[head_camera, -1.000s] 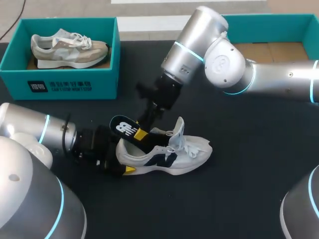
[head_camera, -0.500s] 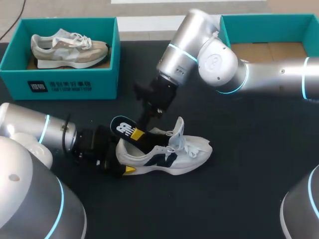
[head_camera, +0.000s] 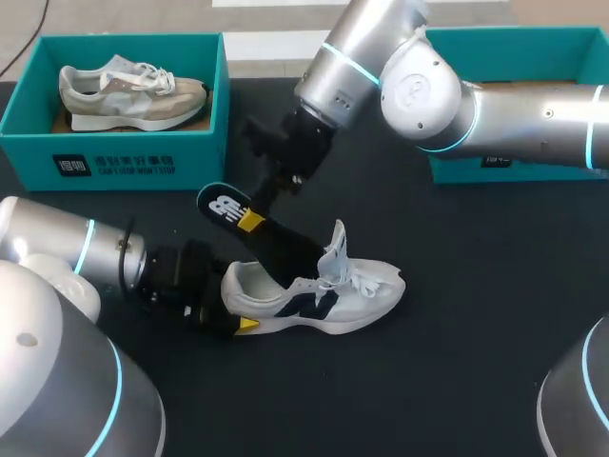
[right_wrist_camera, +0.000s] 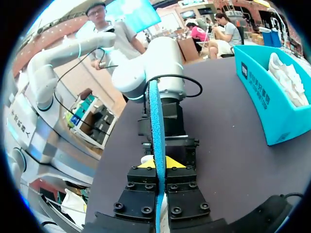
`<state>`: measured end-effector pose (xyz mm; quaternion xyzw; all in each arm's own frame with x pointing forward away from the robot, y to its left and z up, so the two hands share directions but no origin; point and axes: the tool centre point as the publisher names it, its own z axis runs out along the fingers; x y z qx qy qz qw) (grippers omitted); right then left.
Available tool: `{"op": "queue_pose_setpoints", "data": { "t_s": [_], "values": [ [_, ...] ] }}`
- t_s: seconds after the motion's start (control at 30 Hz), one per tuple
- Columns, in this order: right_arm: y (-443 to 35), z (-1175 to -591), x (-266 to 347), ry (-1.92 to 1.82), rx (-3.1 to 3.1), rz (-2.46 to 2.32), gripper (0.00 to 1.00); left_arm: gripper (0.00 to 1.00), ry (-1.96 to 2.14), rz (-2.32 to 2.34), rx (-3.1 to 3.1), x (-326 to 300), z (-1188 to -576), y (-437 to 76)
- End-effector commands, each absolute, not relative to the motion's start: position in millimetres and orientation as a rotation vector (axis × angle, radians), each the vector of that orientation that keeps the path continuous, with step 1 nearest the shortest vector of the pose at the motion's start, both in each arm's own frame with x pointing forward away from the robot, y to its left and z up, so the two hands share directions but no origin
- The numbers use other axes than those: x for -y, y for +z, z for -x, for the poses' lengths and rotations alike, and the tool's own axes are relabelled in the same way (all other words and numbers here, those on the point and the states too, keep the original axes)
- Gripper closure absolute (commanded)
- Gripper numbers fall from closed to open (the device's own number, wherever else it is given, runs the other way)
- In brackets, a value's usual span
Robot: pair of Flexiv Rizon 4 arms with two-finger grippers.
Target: Take the shoe out of the shoebox, open the shoe tongue, remove and reinsert the insole, then place the shoe into the shoebox
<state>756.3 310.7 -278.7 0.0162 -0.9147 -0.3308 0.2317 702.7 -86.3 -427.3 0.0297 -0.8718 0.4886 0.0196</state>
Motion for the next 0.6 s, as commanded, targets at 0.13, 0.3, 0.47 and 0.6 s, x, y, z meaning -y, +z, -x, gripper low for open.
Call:
{"op": "queue_pose_setpoints", "data": {
  "t_s": [0.13, 0.3, 0.47, 0.6],
  "values": [
    [-272.2, -748.6, -305.7, -0.916, 2.561, -0.019, 1.0, 1.0, 1.513, -0.093, 2.709, 87.0, -704.1, -432.7],
    [-272.2, -748.6, -305.7, -0.916, 2.561, -0.019, 1.0, 1.0, 1.513, -0.093, 2.709, 87.0, -704.1, -432.7],
    [-268.7, -753.9, -307.8, -0.97, 2.53, 0.081, 1.0, 1.0, 1.513, -0.093, 2.709, 87.0, -704.1, -432.7],
    [-251.2, -765.1, -314.6, -1.149, 2.562, 0.207, 1.0, 1.0, 1.513, -0.093, 2.709, 87.0, -704.1, -432.7]
  ]
}}
